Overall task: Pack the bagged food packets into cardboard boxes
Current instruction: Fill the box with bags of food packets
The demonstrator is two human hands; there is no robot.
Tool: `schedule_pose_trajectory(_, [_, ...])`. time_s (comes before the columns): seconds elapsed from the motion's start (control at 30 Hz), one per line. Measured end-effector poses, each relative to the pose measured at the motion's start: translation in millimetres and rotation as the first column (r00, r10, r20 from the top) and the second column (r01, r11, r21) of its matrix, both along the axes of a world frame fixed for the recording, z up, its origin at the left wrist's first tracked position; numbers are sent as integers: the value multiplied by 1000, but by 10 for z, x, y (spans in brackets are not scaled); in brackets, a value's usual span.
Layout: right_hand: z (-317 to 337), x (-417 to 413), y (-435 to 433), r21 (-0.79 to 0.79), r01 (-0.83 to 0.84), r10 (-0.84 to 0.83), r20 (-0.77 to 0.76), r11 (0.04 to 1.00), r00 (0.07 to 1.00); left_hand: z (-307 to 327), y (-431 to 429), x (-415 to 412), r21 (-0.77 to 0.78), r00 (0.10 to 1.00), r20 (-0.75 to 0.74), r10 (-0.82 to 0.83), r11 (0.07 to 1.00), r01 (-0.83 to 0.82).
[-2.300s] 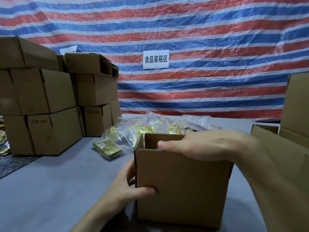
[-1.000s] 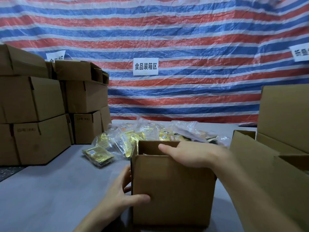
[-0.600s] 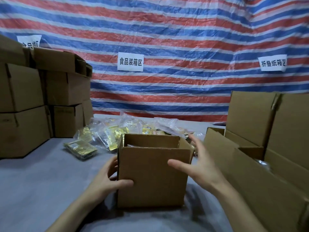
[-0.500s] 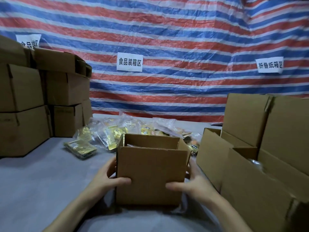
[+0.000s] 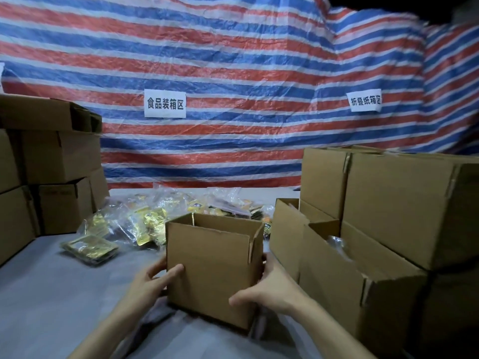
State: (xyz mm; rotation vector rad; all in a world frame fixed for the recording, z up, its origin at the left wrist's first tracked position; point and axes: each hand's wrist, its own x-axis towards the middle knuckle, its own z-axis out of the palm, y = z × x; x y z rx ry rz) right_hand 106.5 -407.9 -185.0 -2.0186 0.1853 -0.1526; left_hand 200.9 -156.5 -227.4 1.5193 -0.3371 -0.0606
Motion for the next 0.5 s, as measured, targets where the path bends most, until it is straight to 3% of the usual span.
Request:
schedule_pose_trajectory(0.23, [410, -425, 8, -98, 176, -170, 69, 979, 983, 475, -324, -188, 109, 998, 9, 54, 992, -55])
schedule_pose_trajectory(0.37, [607, -618, -26, -116, 220, -205, 128, 969, 970, 723, -513, -287, 88, 998, 22, 57, 994, -59])
schedule_pose_trajectory(0.5, [513, -806, -6, -140, 251, -241, 84, 958, 967, 678, -716, -365, 78, 997, -55, 50, 996, -46])
